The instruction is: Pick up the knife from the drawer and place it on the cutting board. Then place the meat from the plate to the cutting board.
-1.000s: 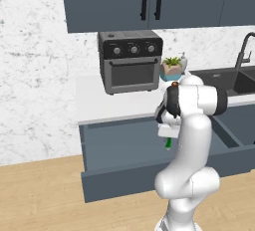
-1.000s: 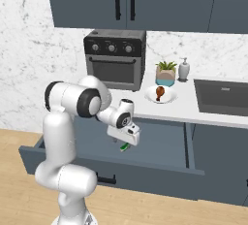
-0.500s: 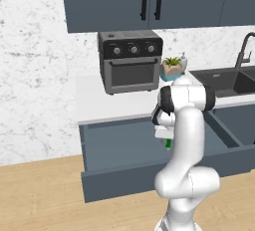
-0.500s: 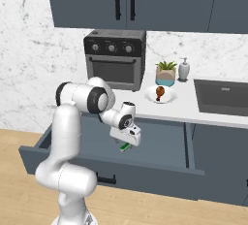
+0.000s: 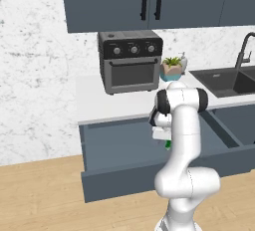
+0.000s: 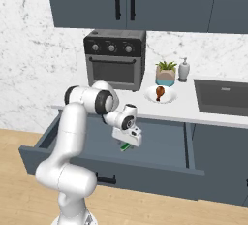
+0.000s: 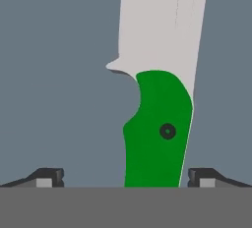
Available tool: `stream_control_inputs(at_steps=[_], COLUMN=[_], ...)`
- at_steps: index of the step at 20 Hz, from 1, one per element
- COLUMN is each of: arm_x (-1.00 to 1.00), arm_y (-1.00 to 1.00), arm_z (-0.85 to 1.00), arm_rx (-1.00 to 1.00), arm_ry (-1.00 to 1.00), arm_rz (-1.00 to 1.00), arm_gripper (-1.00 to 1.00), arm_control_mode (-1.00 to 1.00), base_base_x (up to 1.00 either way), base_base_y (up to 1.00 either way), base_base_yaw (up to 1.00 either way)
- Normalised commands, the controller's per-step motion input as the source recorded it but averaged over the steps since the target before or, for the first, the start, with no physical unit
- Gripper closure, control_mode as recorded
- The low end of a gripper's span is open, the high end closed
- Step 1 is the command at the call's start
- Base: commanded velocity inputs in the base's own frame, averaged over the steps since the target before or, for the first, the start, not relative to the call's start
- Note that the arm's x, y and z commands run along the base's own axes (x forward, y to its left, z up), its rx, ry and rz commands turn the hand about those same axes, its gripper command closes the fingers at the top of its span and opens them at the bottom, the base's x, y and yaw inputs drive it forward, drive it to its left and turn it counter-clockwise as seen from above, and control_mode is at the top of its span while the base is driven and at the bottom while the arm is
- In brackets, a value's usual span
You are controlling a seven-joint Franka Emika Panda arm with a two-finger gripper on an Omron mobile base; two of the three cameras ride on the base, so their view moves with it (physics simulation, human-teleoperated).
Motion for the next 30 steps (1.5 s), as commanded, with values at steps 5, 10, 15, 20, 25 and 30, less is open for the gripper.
stream_control_inputs(at_steps=[5,10,15,20,25,30], arm_x=[0.0,-0.35,-0.55,-0.43,-0.62,-0.44], arm_y=[0.0,0.0,-0.01,-0.01,-0.22,-0.08], arm_z=[-0.42,-0.32,-0.14,0.05,0.86,1.0], arm_rx=[0.0,0.0,0.0,0.0,0.0,0.0], arm_ry=[0.01,0.0,0.0,-0.02,-0.1,-0.12], arm_rz=[0.0,0.0,-0.02,-0.04,-0.08,-0.11], arm_gripper=[1.0,1.0,1.0,1.0,1.0,1.0], arm_control_mode=[-1.0,-1.0,-1.0,-1.0,-1.0,-1.0], base_base_x=[0.0,0.0,0.0,0.0,0.0,0.0], base_base_y=[0.0,0.0,0.0,0.0,0.0,0.0], base_base_yaw=[0.0,0.0,0.0,0.0,0.0,0.0])
